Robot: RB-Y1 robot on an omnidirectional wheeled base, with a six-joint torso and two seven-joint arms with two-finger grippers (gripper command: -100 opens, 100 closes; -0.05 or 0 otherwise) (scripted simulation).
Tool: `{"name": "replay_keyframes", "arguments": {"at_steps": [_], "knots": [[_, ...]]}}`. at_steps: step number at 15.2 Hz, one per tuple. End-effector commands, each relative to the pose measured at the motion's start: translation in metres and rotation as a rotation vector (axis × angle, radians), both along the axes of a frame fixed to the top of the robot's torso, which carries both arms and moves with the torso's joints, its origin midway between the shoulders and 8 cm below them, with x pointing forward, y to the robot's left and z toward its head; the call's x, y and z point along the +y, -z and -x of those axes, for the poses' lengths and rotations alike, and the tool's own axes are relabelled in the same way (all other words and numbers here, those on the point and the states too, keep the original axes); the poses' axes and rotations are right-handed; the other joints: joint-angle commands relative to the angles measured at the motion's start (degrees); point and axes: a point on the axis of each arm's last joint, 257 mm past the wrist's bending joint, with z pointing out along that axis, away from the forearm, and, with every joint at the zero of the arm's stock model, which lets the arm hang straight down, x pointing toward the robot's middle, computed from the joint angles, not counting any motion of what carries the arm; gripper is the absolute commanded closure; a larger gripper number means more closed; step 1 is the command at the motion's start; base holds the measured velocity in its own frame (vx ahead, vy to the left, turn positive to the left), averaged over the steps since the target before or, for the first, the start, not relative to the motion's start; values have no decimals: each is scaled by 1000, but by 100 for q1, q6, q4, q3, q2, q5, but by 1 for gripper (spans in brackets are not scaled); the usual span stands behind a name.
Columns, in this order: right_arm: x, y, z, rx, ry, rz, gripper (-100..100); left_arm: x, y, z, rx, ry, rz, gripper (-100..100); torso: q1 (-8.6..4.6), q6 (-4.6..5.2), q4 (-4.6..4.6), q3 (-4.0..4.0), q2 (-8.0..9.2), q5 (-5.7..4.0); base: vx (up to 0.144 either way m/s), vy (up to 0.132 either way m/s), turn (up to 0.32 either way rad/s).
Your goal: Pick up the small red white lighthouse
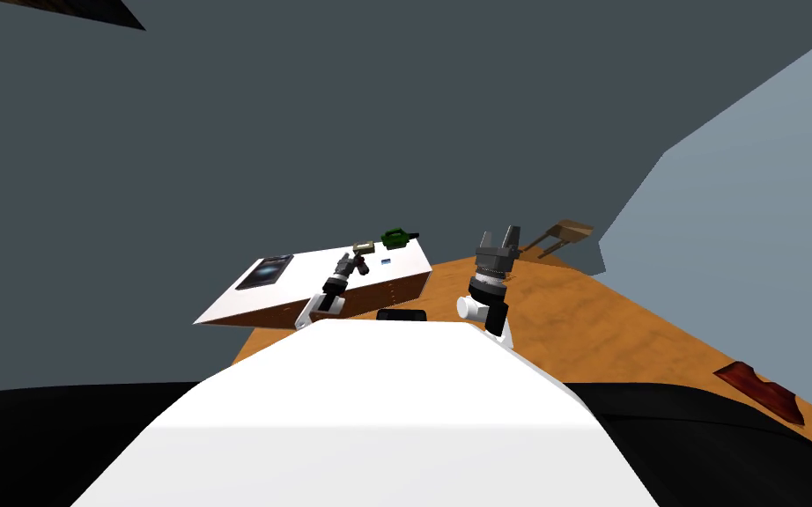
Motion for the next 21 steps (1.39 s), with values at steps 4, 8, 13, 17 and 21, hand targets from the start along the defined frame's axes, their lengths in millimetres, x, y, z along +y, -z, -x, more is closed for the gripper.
{"name": "replay_keyframes", "arguments": {"at_steps": [4,8,13,17,21], "knots": [[0,0,0,0,0,0,0,7,28,-3,50,-13,-54,-100,0,0,0,-1,-1,0,-7,31,-25],[0,0,0,0,0,0,0,11,55,-5,99,-23,-107,-100,-5,0,-1,-2,-3,-1,-5,24,-25],[0,0,0,0,0,0,0,16,92,-5,166,-31,-178,-100,-4,0,0,-2,-3,-1,-4,27,-28],[0,0,0,0,0,0,0,18,113,-4,205,-32,-218,-100,-5,1,-1,-2,-4,-1,-3,25,-34],[0,0,0,0,0,0,0,20,146,-1,266,-29,-281,-100,-3,0,-1,-4,-8,-1,7,29,-38]]}}
